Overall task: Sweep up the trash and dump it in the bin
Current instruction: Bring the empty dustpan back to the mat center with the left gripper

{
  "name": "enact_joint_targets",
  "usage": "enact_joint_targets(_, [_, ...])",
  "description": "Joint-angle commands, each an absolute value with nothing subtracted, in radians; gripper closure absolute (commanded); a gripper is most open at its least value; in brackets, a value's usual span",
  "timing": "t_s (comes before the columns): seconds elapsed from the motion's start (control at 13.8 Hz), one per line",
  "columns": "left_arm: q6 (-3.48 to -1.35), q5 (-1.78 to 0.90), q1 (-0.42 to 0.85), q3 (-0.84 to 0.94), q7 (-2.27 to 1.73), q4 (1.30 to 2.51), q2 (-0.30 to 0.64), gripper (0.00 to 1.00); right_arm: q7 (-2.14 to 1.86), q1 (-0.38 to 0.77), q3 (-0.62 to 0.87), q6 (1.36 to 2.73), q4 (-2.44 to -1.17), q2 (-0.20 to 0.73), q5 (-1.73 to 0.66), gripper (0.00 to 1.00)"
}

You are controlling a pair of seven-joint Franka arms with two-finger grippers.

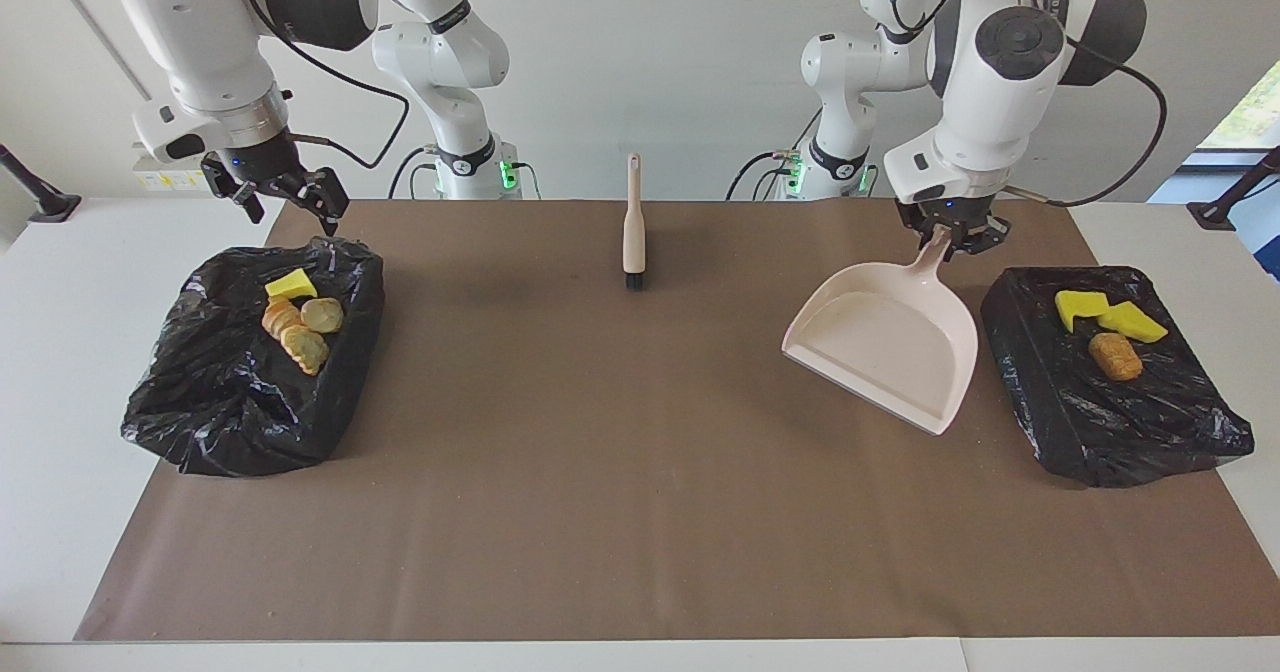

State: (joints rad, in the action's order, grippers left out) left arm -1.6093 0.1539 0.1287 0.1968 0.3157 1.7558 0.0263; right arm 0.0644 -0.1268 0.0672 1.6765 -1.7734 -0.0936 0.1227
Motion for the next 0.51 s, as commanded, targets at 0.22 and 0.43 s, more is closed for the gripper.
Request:
enact_joint_targets(0.22, [-1.695, 0.094, 0.374, 0.178, -0.153, 1.552, 0.277, 1.00, 0.048, -0.129, 0.084, 1.706, -1.758, -0.084, 0.101, 0.00])
enact_joint_targets(0.43, [-1.726, 0.084, 0.470, 0.176, -0.320, 1.404, 0.417, 1.00, 0.052, -0.132, 0.080, 1.698, -1.740, -0.078, 0.097, 0.00])
